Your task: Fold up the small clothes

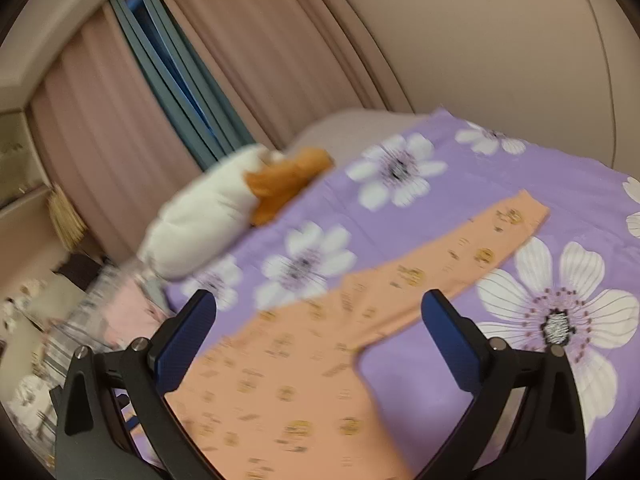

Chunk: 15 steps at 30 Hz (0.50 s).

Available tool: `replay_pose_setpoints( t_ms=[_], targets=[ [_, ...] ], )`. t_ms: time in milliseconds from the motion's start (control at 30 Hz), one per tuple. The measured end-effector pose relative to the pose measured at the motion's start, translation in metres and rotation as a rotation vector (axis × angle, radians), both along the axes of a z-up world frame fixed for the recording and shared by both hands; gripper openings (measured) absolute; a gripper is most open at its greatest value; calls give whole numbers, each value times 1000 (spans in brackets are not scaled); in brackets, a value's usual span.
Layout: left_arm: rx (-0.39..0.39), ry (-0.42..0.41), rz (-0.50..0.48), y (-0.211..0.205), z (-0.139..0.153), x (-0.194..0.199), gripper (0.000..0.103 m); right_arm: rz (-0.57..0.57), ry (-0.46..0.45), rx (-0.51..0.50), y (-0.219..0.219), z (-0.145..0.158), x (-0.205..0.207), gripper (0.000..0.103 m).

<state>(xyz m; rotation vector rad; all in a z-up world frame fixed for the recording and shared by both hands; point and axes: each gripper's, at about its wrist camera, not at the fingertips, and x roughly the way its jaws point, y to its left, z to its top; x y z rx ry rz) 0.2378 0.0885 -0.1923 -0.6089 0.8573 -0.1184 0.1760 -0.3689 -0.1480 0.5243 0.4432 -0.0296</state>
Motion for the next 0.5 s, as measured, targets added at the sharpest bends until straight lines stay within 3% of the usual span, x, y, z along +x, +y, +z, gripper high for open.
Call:
replay_pose_setpoints(
  t_ms=[67, 167, 200, 233, 333, 367, 500],
  targets=[
    [-59, 67, -51, -8, -16, 6, 79, -13, 57, -8, -11, -14, 14, 97],
    [-71, 119, -73, -18, -32, 8, 77, -106, 140, -56, -31, -33, 27, 72],
    [-63, 164, -79, -20, -39, 13, 73, -149, 177, -84, -37, -38, 30, 64],
    [-84, 228, -93, -24, -50, 17, 64, -190, 212, -96, -45, -44, 33, 63],
    [-166, 211, -73, -20, -57, 18, 61, -202, 266, -24, -73, -57, 36, 55],
    [-202, 213, -81, -18, -57, 17, 49, -200, 255, 9, -83, -58, 35, 54],
    [-390, 269, -30, 2, -83, 21, 21, -299, 227, 22, -120, -56, 21, 55]
  ],
)
